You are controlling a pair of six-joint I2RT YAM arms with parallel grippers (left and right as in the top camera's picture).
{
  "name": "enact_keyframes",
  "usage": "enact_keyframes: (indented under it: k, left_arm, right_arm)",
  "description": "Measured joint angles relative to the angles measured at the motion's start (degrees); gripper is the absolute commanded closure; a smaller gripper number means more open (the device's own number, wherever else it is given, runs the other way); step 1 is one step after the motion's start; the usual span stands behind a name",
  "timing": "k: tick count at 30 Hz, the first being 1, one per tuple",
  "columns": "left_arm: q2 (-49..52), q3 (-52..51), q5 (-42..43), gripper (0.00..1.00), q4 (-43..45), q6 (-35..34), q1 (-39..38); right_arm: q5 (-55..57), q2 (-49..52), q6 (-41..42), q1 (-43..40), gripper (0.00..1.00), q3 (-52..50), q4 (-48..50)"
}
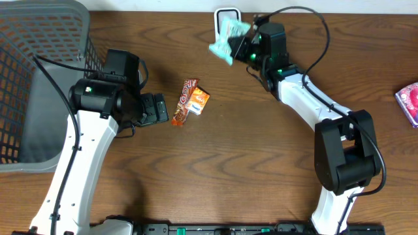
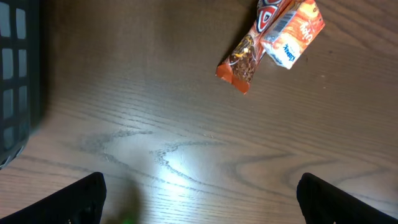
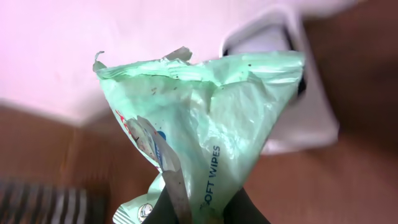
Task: Scan the item barcode
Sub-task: 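Lift the wipes and hold them in front of the scanner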
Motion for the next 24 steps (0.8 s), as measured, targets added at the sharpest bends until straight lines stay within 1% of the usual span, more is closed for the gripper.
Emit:
enact_keyframes:
  k: [2, 6, 10, 14, 18, 24]
  left_arm:
    - [0.0, 0.0, 0.0, 0.02, 0.0, 0.0, 0.0]
    - [0.0, 0.0, 0.0, 0.02, 0.0, 0.0, 0.0]
    - [0.0, 0.0, 0.0, 0.02, 0.0, 0.0, 0.0]
    - [0.0, 0.0, 0.0, 0.02, 0.0, 0.0, 0.0]
    - [0.0, 0.0, 0.0, 0.02, 0.0, 0.0, 0.0]
    - [0.0, 0.0, 0.0, 0.02, 0.0, 0.0, 0.0]
  right_arm:
    - [3.7, 0.0, 1.4, 0.5, 0.99, 0.0, 2.6]
    - [7.6, 0.5, 3.7, 0.9, 0.99, 1.4, 4.2]
    - [9.6, 4.4, 4.6, 0.9, 0.99, 9.0, 3.0]
    - [10.1, 10.4, 5.8, 0.9, 0.99, 18.7, -3.9]
    - [8.3, 17.3, 6.7, 0.4, 0.99, 28.4, -12.5]
    - [6.3, 19.6, 5.4, -1.1, 0.99, 31.9, -21.0]
